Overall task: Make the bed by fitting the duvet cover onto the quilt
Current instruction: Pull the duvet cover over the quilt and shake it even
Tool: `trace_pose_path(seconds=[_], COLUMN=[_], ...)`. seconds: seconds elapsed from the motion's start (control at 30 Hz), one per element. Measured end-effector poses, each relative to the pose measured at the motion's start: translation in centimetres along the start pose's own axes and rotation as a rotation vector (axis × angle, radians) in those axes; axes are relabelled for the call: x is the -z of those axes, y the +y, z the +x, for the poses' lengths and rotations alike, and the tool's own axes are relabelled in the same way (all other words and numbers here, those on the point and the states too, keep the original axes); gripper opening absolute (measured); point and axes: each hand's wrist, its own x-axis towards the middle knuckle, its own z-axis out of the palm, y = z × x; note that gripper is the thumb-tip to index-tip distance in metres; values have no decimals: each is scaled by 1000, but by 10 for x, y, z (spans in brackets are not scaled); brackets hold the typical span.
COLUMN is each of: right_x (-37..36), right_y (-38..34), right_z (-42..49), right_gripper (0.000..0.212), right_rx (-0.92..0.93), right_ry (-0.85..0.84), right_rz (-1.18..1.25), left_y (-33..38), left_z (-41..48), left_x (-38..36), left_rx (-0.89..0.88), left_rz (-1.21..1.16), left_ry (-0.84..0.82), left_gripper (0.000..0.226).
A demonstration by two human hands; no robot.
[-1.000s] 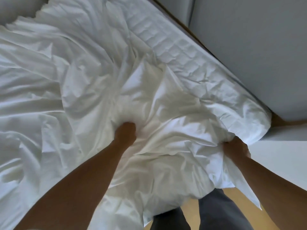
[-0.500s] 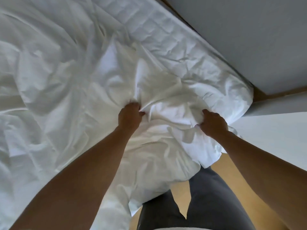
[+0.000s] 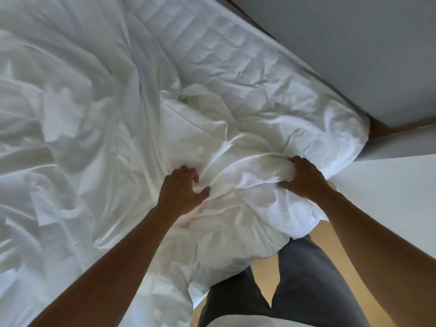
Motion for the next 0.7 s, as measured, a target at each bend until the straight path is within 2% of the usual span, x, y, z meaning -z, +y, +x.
trace_pose_path(seconds=[0.03, 0.07, 0.1, 0.17, 0.23, 0.3, 0.4, 0.47, 0.53, 0.6, 0.63, 0.7], right_x=[2, 3, 3, 0, 0, 2, 6, 5, 3, -3, -8, -21], right_y=[1, 1, 0, -3, -6, -8, -19, -35, -55, -82, -98, -137], right_z=[-2, -5, -8, -11, -12, -9, -3, -1, 0, -2, -4, -7], right_gripper=[84, 87, 85, 72, 61, 56, 56, 63, 83, 103, 107, 102], right_rx=[22, 34, 43, 65, 92, 83, 49, 91, 184, 318, 381, 479], right_ry=[-27, -26, 7, 112, 159, 143, 36, 8, -32, -56, -33, 68], right_rz=[4, 26, 58, 96, 67, 20, -173, -369, -426, -370, -326, -223], left_y=[9, 16, 20, 20, 14, 4, -3, -4, -3, -5, -9, -26], left_z=[17, 31, 42, 49, 42, 28, -5, -30, -37, -26, -16, 11], left_x=[4, 7, 7, -1, -9, -16, -20, -20, -12, 4, 13, 35], left_rx=[7, 28, 66, 161, 207, 222, 204, 204, 182, 197, 231, 278], left_rz=[-59, -67, -41, 19, 25, -18, 17, 45, -27, -187, -254, -206], left_ry=[75, 81, 32, -98, -144, -222, -451, -561, -597, -495, -355, 124], left_gripper=[46, 49, 47, 27, 14, 3, 9, 11, 13, 7, 9, 17])
